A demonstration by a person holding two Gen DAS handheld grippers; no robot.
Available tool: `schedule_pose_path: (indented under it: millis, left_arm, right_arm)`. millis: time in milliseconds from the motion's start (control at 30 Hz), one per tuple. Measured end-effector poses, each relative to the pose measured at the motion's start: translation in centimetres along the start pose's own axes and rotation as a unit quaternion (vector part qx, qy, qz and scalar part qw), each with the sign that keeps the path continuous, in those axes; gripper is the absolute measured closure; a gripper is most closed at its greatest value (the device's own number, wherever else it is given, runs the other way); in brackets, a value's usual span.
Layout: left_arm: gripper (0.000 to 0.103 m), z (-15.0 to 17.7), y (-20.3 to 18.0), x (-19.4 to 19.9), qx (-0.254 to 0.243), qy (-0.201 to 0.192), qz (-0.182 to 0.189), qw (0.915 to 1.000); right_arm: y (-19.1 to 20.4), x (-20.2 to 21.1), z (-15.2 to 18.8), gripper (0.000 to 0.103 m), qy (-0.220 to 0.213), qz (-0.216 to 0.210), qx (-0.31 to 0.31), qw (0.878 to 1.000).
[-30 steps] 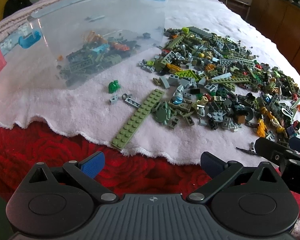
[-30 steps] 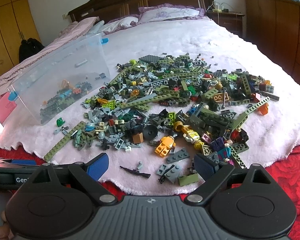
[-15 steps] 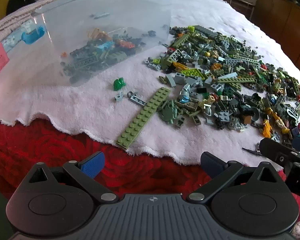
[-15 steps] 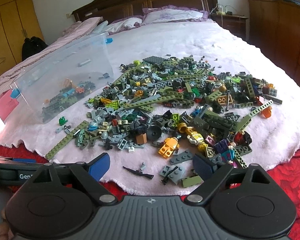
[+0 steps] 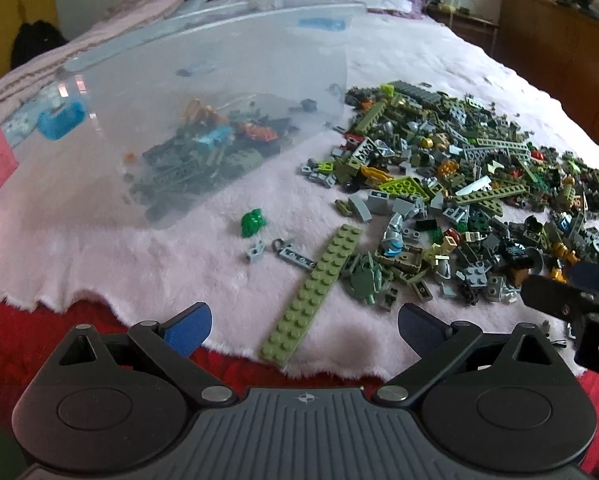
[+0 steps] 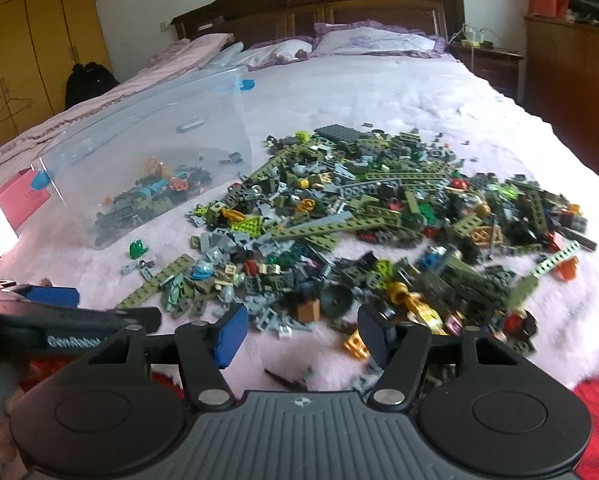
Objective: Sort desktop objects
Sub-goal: 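Close the left gripper on the long olive-green plate while the right gripper grasps a dark brick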
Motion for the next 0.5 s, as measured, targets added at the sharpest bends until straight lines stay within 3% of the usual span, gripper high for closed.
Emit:
schedule_pose_path:
  millis: [100, 167, 233, 333, 500]
  left_arm:
    - [0.011, -0.3, 0.1, -0.9, -0.002, 0.006, 0.011, 0.9999]
    - [0.021, -0.4, 0.2, -1.4, -0.007, 0.005, 0.013, 0.9999]
    - [0.039, -0.3, 0.4, -1.8, -0.011, 0.007, 0.016, 0.9998]
    - [0.043, -0.4, 0.5, -2.1, -0.017, 0.005, 0.027, 0.9995]
    - [0.041, -0.3, 0.4, -2.4, -0.026, 0.004, 0.03, 0.9992]
  right_arm:
    - [0.2, -0.8, -0.7, 0.041, 0.002, -0.004, 0.002, 1.0]
    - [0.3, -1.3, -1.0, 0.043, 0.004, -0.002, 0.003, 1.0]
    - [0.3, -1.9, -1.1, 0.052, 0.009, -0.003, 0.002, 1.0]
    - [0.2, -2.8, -1.3, 0.06, 0.018, -0.002, -0.003, 1.0]
    - [0.0, -3.5, -1.3, 0.063, 0.021, 0.002, -0.003, 1.0]
Point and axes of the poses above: each gripper's, at about its wrist camera, not at the fingertips, and x roughly against the way its jaws point, y to its left, z to its underside, the point moved 2 cm from there along -x, roughly the way its jaws point, and after that the axes turned 2 degrees about -x, right-handed, at the moved point
